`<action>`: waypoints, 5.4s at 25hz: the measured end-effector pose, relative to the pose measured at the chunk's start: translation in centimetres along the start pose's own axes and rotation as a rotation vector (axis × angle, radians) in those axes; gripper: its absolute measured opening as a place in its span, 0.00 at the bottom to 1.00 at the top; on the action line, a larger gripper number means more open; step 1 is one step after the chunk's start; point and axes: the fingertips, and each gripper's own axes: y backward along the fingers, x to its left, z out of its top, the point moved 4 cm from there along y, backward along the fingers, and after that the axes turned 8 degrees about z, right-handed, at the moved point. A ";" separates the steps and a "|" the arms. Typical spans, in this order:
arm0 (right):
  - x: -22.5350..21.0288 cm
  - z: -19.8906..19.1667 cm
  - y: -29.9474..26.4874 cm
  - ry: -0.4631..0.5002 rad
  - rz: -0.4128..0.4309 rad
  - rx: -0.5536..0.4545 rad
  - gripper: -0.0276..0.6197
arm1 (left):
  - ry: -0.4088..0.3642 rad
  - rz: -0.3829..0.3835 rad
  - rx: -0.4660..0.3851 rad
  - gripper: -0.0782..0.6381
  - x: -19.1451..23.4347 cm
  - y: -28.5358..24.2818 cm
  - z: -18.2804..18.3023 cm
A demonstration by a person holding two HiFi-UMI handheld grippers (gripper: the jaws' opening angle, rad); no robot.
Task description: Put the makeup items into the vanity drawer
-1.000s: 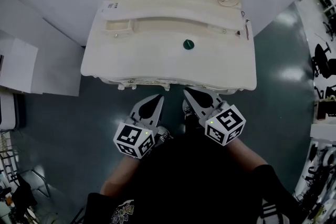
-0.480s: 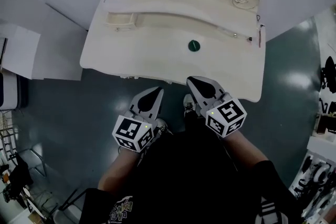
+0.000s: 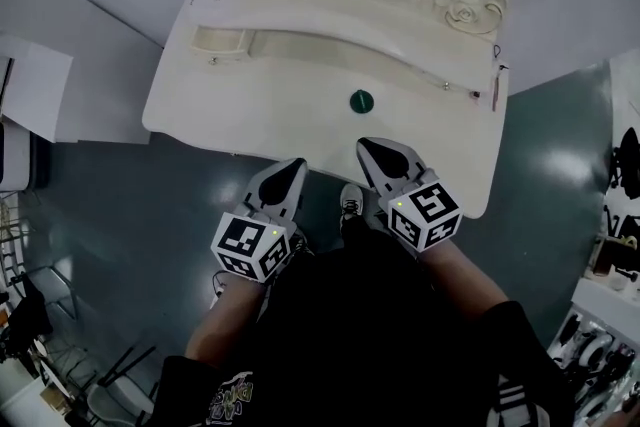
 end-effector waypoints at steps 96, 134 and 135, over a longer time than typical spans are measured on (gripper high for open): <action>-2.3 6.4 -42.0 0.163 -0.044 0.570 0.09 | 0.066 -0.034 0.036 0.11 31.6 -0.8 5.3; -3.1 7.8 -34.6 0.074 -0.199 0.355 0.09 | -0.025 -0.145 0.045 0.11 27.7 -1.1 5.6; -3.1 7.8 -33.7 0.067 -0.202 0.343 0.09 | -0.032 -0.149 0.043 0.11 27.0 -1.2 5.8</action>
